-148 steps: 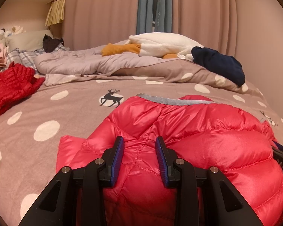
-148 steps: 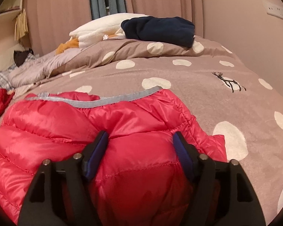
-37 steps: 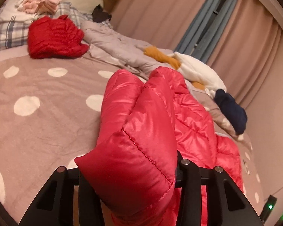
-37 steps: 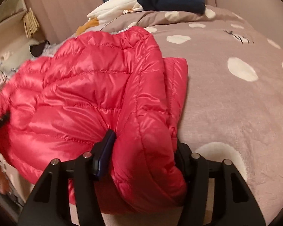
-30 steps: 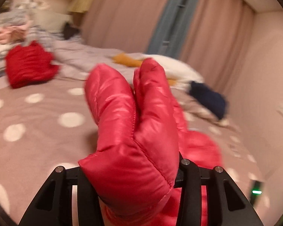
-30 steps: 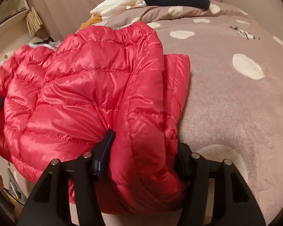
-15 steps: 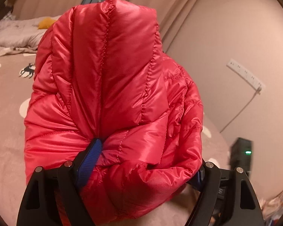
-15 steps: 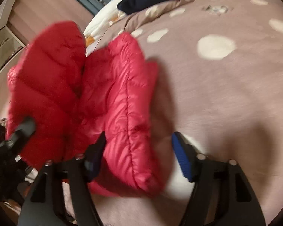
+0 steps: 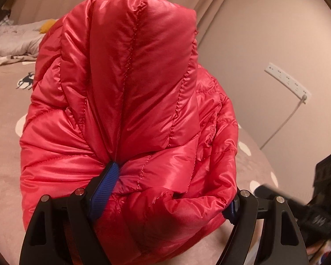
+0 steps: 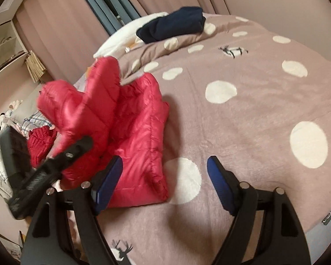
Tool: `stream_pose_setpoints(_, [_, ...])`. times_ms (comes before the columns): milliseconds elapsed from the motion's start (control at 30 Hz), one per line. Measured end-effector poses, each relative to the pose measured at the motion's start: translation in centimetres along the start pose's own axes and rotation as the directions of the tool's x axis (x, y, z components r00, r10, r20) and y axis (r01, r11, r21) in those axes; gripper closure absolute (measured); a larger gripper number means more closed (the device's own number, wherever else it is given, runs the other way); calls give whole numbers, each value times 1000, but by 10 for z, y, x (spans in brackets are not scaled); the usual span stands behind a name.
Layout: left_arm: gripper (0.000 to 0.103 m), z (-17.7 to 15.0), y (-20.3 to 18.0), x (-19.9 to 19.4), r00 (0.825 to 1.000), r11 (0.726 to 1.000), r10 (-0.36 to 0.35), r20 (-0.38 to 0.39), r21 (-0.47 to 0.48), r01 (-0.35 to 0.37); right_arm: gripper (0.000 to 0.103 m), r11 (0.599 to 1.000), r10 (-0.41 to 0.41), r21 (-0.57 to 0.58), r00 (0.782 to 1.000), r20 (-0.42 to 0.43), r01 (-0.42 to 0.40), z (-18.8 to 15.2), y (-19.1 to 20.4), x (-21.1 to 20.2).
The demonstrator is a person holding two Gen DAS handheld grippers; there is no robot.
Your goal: Fold large clothes
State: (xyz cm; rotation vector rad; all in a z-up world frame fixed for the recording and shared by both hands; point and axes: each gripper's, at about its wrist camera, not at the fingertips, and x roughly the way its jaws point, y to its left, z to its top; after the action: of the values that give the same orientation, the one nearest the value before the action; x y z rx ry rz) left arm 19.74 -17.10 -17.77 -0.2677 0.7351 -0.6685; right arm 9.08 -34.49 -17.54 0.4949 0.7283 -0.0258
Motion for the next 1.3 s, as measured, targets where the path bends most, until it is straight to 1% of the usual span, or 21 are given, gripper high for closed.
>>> stream_pose_setpoints(100, [23, 3, 11, 2, 999, 999, -42, -25, 7, 43, 23, 1000, 25, -11, 999, 42, -24, 1, 9, -18])
stream_pose_setpoints(200, [23, 3, 15, 0, 998, 998, -65, -16, -8, 65, 23, 996, 78, -40, 995, 70, -75, 4, 21, -27])
stream_pose_setpoints(333, [23, 1, 15, -7, 997, 997, -76, -28, 2, 76, 23, 994, 95, -54, 994, 63, -91, 15, 36, -13])
stream_pose_setpoints(433, [22, 4, 19, -13, 995, 995, -97, -35, -16, 96, 22, 987, 161, -38, 985, 56, -159, 22, 47, -4])
stream_pose_setpoints(500, [22, 5, 26, -16, 992, 992, -121, -39, -37, 120, 19, 977, 212, -29, 976, 50, -211, 27, 53, 4])
stream_pose_setpoints(600, [22, 6, 31, -23, 990, 990, -135, -49, -39, 133, 19, 969, 248, -22, 969, 13, -247, 32, 65, 21])
stream_pose_setpoints(667, [22, 5, 33, -28, 990, 990, -132, -46, -46, 130, 24, 966, 254, -33, 967, -26, -255, 30, 73, 34])
stream_pose_setpoints(700, [21, 5, 34, -31, 990, 990, -132, -42, -55, 130, 31, 970, 237, -47, 970, -47, -240, 28, 78, 41])
stream_pose_setpoints(733, [22, 5, 35, -33, 990, 989, -133, -42, -65, 130, 42, 975, 211, -64, 975, -64, -215, 25, 80, 46])
stream_pose_setpoints(767, [21, 5, 36, -34, 990, 988, -135, -47, -78, 131, 45, 978, 191, -73, 979, -72, -196, 22, 81, 50])
stream_pose_setpoints(867, [21, 5, 45, -42, 983, 977, -174, -61, -133, 164, 58, 980, 193, -45, 979, -66, -196, 18, 73, 53])
stream_pose_setpoints(900, [21, 6, 50, -48, 981, 971, -188, -48, -160, 178, 70, 985, 159, -50, 985, -66, -163, 18, 71, 54])
stream_pose_setpoints(933, [21, 7, 56, -54, 981, 964, -190, -29, -194, 181, 74, 993, 95, -61, 993, -65, -99, 18, 68, 55])
stream_pose_setpoints(967, [21, 10, 64, -63, 984, 953, -180, 6, -248, 176, 74, 996, 41, -71, 997, -68, -46, 16, 65, 58])
stream_pose_setpoints(1000, [21, 12, 71, -69, 986, 943, -164, 33, -288, 166, 75, 997, 21, -73, 996, -82, -27, 13, 61, 62])
stream_pose_setpoints(1033, [21, 14, 77, -75, 989, 936, -137, 54, -320, 147, 77, 997, 30, -63, 994, -102, -36, 10, 58, 66])
stream_pose_setpoints(1067, [21, 17, 82, -80, 993, 933, -100, 69, -341, 118, 77, 997, 44, -54, 993, -112, -50, 6, 54, 68])
stream_pose_setpoints(1133, [21, 21, 89, -93, 993, 936, 15, 113, -352, 26, 78, 997, 39, -63, 993, -113, -46, -2, 51, 70])
stream_pose_setpoints(1200, [21, 22, 96, -100, 982, 930, 134, 134, -359, -78, 79, 996, 15, -89, 995, -102, -24, -7, 51, 68])
stream_pose_setpoints(1233, [21, 23, 99, -101, 975, 926, 179, 129, -358, -123, 79, 995, 11, -98, 995, -100, -21, -7, 51, 67])
stream_pose_setpoints(1300, [21, 24, 105, -100, 962, 914, 245, 118, -358, -189, 79, 995, 13, -98, 995, -99, -23, -9, 48, 65])
